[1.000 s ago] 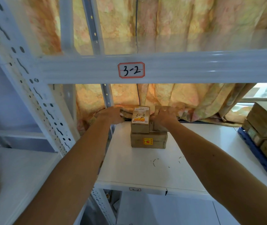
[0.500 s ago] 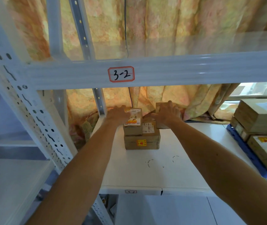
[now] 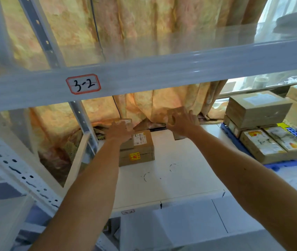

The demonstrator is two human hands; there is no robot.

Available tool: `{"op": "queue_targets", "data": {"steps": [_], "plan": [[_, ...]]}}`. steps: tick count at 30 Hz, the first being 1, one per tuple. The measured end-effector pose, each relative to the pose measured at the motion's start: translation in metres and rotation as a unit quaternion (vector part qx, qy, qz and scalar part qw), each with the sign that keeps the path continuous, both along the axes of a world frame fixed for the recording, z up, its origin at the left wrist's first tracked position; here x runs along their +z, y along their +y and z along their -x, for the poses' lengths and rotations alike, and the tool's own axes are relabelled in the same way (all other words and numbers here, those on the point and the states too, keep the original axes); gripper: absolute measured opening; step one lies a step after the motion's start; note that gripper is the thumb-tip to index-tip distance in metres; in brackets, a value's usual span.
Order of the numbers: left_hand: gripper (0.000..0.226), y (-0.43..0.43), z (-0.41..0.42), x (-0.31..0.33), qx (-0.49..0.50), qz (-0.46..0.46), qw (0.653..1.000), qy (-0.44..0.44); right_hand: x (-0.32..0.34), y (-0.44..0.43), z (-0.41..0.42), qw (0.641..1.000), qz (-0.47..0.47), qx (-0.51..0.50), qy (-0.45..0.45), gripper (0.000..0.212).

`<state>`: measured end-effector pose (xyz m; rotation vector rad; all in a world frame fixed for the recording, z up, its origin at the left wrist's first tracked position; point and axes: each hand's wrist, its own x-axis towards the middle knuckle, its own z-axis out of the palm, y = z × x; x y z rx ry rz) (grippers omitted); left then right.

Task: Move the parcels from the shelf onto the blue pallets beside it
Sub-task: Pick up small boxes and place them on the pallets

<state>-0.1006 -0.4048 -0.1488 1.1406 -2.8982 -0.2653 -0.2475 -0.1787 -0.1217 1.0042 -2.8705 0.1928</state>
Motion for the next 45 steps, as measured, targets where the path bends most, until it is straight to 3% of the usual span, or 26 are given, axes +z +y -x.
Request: {"op": "queue_targets", "data": {"steps": [3, 9, 18, 29, 34, 38, 45], "plan": [[0.079, 0.004, 0.002, -0.005, 0.004, 0.001, 1.000, -0.009, -0.002, 0.016, -0.001, 1.000, -0.027, 0.001, 0.005, 0.071], [0.060, 0.030, -0.002, -0.015, 0.017, 0.028, 0.999, 0.035, -0.006, 0.043, -0.007, 0.999, -0.029, 0.017, 0.024, 0.071], [0.052, 0.078, -0.018, -0.014, 0.040, 0.072, 0.992, 0.100, -0.026, 0.056, -0.006, 0.998, -0.015, 0.061, 0.031, 0.069], [0.059, 0.125, -0.061, 0.009, 0.063, 0.131, 0.983, 0.112, -0.031, 0.065, -0.036, 0.996, 0.008, 0.091, 0.024, 0.062], [0.054, 0.150, -0.083, 0.027, 0.027, 0.147, 0.982, 0.112, -0.005, 0.088, -0.056, 0.996, 0.033, 0.078, 0.037, 0.081], [0.067, 0.175, -0.104, 0.040, 0.036, 0.153, 0.983, 0.091, 0.008, 0.121, -0.084, 0.996, 0.054, 0.059, 0.041, 0.083], [0.072, 0.226, -0.136, 0.050, 0.002, 0.102, 0.989, 0.106, 0.025, 0.198, -0.121, 0.998, 0.047, 0.016, 0.028, 0.073]]}}
